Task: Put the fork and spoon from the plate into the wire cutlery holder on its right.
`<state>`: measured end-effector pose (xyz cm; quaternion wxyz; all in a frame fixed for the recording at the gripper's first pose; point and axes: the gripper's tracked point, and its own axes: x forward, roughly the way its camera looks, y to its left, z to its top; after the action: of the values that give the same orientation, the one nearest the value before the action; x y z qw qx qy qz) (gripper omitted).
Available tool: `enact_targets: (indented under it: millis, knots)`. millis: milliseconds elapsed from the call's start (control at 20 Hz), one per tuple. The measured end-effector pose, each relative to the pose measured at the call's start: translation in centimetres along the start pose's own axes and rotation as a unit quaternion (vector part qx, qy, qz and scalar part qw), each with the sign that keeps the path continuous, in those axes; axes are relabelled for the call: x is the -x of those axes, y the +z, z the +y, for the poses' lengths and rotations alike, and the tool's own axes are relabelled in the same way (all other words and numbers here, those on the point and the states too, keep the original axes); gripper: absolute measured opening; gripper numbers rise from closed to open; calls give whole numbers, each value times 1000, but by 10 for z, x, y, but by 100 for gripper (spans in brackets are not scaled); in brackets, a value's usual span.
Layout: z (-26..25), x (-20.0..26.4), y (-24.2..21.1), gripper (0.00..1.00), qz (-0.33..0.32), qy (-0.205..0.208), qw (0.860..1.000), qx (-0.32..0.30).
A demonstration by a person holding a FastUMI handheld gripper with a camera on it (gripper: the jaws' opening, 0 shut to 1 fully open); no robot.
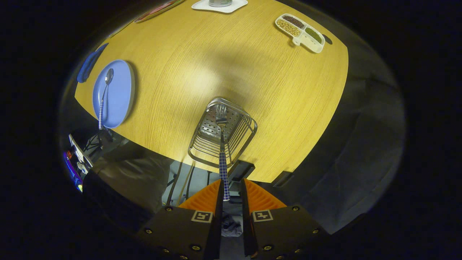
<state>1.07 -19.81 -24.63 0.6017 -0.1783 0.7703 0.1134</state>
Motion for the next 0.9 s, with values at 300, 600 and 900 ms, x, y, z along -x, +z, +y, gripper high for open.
enact_targets:
  millis: [300, 600, 900]
  knots:
    - [49, 28, 5, 26, -59, 7, 998, 13]
    - [111, 32, 6, 26, -84, 23, 996, 35]
    - [173, 35, 15, 26, -115, 35, 991, 63]
